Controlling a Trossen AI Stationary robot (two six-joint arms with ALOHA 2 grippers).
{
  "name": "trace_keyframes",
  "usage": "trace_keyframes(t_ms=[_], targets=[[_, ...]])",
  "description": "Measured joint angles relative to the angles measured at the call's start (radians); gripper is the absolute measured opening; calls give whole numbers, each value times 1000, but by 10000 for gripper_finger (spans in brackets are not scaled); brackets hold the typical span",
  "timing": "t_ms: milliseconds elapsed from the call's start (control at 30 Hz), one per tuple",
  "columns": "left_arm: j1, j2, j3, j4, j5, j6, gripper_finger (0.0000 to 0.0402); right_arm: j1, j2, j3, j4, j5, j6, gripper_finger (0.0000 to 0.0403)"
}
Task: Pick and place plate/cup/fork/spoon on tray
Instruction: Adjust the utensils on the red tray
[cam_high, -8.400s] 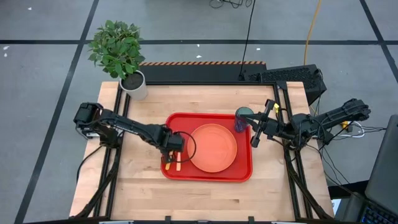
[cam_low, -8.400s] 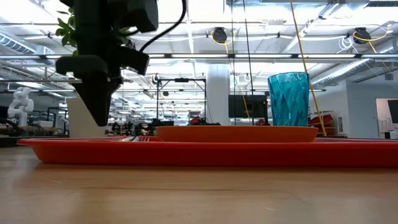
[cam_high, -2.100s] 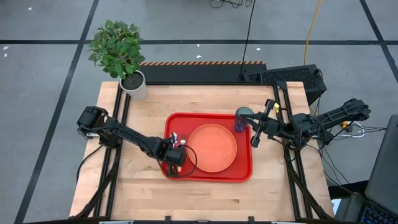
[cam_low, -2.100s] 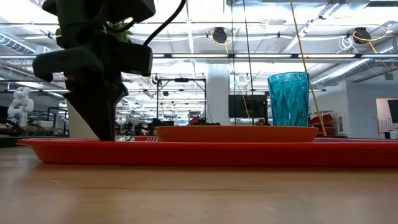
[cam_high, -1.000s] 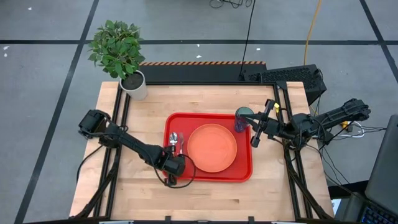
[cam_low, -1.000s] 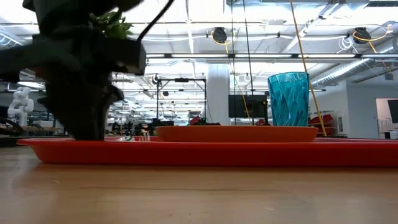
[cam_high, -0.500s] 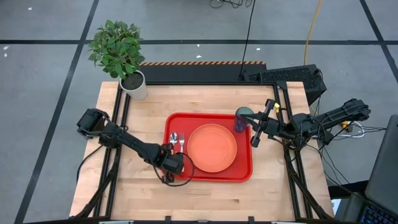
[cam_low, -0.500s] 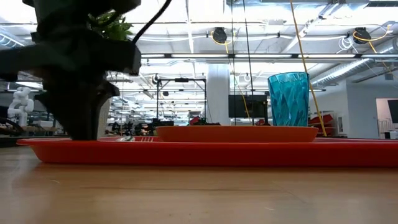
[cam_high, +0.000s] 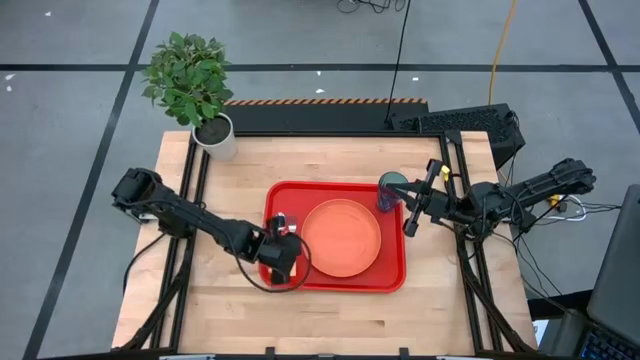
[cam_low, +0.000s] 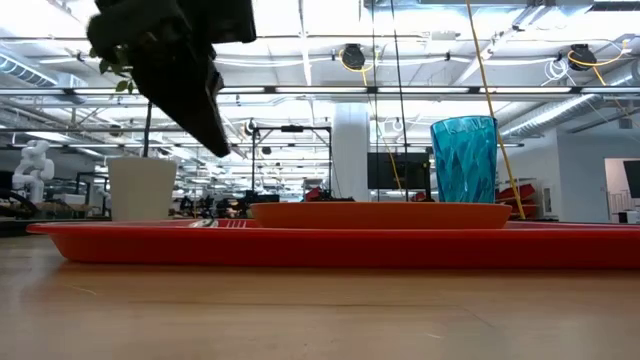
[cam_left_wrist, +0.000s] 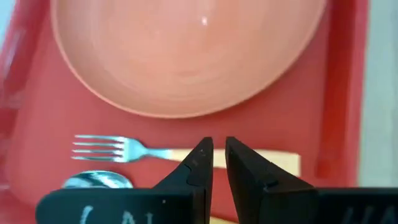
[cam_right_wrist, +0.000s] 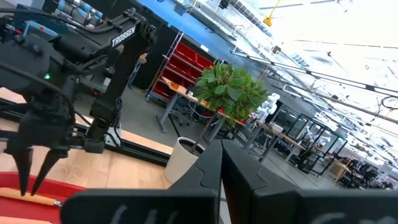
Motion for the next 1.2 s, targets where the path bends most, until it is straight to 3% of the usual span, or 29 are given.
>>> trace_keyframes(t_ms=[167,567,1200], targets=[[17,8,-6,-78,-25,-26,47,2,0,0,0,0,0,0],[0,33,-87,194,57,-37,47,2,0,0,1,0,5,0],[-52,140,-90,270,104,-71,47,2,0,0,8,0,8,0]])
